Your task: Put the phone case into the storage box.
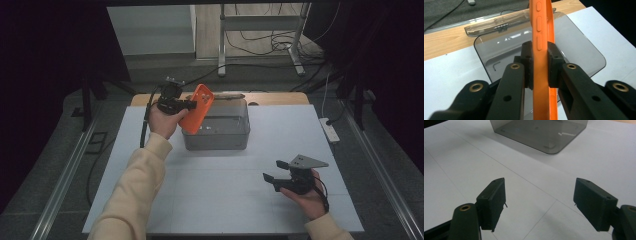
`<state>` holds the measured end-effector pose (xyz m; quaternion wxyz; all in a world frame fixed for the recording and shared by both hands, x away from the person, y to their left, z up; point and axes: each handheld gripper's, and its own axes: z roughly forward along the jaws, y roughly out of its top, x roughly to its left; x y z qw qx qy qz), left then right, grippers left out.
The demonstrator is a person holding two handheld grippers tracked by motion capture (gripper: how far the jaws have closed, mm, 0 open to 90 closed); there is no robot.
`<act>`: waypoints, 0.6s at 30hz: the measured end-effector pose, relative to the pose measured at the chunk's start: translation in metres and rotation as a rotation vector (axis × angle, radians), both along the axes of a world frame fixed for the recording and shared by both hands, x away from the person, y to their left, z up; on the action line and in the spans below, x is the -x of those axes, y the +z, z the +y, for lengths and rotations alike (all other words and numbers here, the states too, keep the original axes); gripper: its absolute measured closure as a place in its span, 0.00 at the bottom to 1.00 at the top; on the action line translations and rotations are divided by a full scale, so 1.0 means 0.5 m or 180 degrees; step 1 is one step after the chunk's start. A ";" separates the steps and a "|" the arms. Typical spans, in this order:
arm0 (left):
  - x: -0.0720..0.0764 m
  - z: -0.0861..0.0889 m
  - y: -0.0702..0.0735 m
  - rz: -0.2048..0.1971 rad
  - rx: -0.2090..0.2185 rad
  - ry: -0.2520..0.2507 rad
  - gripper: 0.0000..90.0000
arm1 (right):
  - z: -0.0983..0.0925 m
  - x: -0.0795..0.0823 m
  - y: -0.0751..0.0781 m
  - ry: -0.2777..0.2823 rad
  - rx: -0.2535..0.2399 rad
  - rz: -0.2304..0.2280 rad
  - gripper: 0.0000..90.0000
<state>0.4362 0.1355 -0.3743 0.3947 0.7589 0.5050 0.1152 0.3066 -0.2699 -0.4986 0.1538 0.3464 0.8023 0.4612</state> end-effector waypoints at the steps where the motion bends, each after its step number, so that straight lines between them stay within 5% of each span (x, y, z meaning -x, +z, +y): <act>1: -0.001 0.000 -0.001 0.0003 -0.0007 0.0007 0.88 | 0.000 0.000 0.000 0.0002 0.0002 0.0000 0.29; 18: -0.020 -0.003 -0.017 0.0040 -0.0062 0.0183 0.88 | -0.002 -0.001 0.000 -0.0008 0.0010 0.0002 0.29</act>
